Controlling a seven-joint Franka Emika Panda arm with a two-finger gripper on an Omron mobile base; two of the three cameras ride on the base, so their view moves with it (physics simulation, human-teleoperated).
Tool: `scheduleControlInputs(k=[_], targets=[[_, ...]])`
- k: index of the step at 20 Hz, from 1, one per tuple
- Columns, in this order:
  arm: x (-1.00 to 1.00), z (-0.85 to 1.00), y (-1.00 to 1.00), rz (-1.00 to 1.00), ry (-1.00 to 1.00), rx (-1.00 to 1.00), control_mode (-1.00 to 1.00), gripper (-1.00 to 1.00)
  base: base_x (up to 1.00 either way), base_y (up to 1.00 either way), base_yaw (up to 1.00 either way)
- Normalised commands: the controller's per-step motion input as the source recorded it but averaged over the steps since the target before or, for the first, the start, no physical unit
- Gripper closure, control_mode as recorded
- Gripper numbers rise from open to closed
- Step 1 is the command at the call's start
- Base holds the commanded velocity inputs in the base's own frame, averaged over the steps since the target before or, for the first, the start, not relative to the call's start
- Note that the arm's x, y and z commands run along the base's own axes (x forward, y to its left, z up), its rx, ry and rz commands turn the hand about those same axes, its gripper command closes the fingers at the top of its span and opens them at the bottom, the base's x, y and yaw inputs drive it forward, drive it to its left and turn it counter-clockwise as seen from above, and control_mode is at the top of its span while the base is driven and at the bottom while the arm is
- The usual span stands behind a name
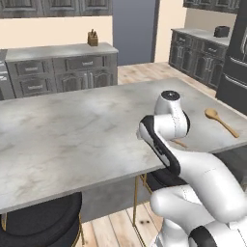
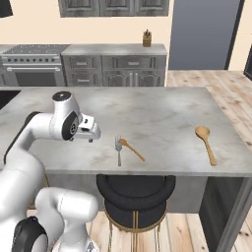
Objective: Pick up the metallic utensils from the counter and place them in the open drawer. Make sure not to pick up any wooden utensils.
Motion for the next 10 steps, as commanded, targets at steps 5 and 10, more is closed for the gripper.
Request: scheduleControlInputs(k=[5,10], targets=[[0.95,-0.35,-0.26,-0.22,0.10,0.00,-1.00,-1.00,0.00,0.00,0.00],[0.84,-0.59,-0.64,-0.03,0.04,0.00,-1.00,-1.00,0.00,0.00,0.00]])
